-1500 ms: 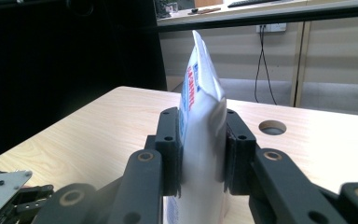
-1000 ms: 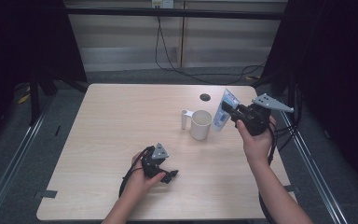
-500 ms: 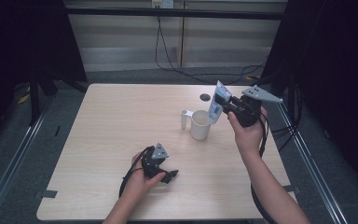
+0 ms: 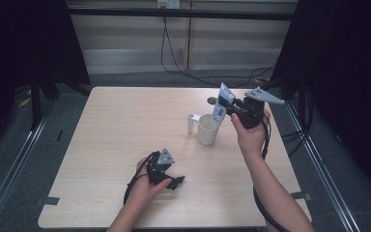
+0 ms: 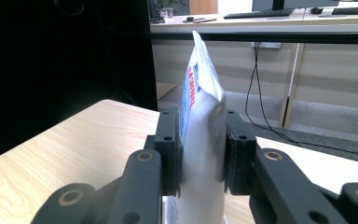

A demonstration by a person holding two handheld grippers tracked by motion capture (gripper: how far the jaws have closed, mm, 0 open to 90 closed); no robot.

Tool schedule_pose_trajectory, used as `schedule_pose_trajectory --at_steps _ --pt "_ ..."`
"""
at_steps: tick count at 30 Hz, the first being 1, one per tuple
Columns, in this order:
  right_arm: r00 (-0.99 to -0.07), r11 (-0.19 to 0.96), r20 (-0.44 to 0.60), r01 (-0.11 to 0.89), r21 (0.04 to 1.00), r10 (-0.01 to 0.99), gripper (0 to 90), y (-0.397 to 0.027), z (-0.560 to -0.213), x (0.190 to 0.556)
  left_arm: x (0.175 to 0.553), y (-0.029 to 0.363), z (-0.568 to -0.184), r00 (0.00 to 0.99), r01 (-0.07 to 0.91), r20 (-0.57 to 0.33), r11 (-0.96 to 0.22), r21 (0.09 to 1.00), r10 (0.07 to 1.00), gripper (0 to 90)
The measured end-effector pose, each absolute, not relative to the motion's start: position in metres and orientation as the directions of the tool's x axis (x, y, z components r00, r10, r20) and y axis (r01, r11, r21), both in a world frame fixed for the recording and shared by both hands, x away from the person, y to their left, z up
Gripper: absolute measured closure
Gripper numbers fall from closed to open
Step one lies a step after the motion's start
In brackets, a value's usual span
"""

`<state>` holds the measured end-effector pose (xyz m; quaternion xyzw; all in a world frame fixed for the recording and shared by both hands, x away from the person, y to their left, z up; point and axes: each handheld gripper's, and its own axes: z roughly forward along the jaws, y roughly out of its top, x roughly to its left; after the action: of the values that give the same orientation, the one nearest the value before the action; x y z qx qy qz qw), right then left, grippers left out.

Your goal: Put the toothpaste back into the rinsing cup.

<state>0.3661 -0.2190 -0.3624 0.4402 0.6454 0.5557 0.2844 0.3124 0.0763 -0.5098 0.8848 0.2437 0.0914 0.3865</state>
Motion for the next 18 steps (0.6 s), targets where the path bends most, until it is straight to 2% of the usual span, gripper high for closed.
schedule_pose_trajectory --at_steps 18 --pt "-0.443 -0.008 0.127 0.26 0.966 0.887 71.3 -0.21 -0.386 0.386 0.313 0.077 -0.51 0.867 0.354 -0.018 -0.591 0.725 0.497 15.0"
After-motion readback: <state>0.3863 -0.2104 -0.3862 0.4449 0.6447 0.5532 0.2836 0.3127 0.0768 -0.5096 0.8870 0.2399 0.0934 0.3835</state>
